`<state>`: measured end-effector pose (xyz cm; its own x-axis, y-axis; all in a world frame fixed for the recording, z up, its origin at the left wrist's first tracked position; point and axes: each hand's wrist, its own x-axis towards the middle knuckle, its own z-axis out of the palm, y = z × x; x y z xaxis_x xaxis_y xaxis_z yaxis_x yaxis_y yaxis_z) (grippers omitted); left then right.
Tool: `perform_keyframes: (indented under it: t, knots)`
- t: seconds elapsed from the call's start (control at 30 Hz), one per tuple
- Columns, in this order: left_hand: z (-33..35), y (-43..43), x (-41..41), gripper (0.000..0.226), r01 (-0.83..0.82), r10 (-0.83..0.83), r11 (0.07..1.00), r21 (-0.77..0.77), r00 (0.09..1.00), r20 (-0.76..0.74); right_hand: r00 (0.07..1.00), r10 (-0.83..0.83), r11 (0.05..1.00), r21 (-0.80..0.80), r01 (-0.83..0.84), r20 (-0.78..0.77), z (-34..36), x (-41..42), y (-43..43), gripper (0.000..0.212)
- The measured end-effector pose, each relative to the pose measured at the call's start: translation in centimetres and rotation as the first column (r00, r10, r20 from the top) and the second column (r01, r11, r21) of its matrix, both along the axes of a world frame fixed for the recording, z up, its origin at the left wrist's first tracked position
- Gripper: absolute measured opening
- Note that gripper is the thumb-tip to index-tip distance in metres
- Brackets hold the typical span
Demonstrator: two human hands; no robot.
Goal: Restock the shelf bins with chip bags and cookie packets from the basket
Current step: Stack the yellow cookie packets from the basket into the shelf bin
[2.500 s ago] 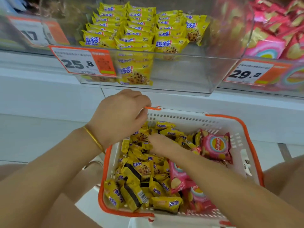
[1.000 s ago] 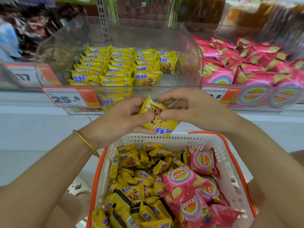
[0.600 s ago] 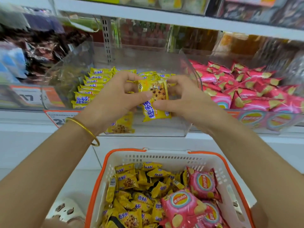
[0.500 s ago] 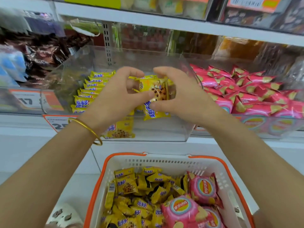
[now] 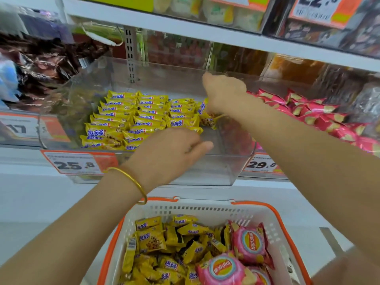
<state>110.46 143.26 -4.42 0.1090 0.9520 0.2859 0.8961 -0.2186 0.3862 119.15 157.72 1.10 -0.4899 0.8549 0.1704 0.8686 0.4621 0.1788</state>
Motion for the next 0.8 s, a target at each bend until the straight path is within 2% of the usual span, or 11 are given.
perform_keyframes:
  t: [0.1,0.13,0.27,0.4,0.5,0.63,0.8]
  knots:
    - [-0.9,-0.1,0.2,0.046,0.016,-0.006,0.999,0.041,0.973,-0.231,0.995,-0.022,0.993,-0.111,0.033,0.102,-0.5,-0.7,1.0,0.032]
    - [-1.1,-0.1,0.1,0.045,0.027,-0.010,0.998,0.064,0.967,-0.255,0.991,-0.024,0.988,-0.146,0.044,0.132,-0.6,-0.9,1.4,0.031]
    - [-1.4,0.0,-0.3,0.046,0.076,-0.054,0.992,0.097,0.975,-0.215,0.963,-0.012,0.983,-0.174,0.060,0.268,-1.2,-1.6,2.1,0.038]
    - [-1.4,0.0,-0.3,0.044,0.063,-0.042,0.995,0.083,0.971,-0.236,0.959,-0.034,0.975,-0.201,0.093,0.281,-3.2,-1.7,3.3,0.041]
    - [-1.5,0.1,-0.3,0.034,0.039,-0.023,0.997,0.064,0.971,-0.236,0.953,-0.061,0.987,-0.126,0.103,0.298,-3.7,-1.5,3.4,0.049]
    - [-1.4,0.1,-0.2,0.038,0.024,-0.011,0.998,0.055,0.973,-0.229,0.928,-0.004,0.992,-0.118,0.051,0.373,-3.6,-1.4,3.8,0.054]
    - [-1.4,0.1,-0.2,0.032,0.037,-0.026,0.998,0.056,0.982,-0.185,0.952,0.003,0.995,-0.092,0.026,0.305,-4.4,-1.4,4.3,0.051]
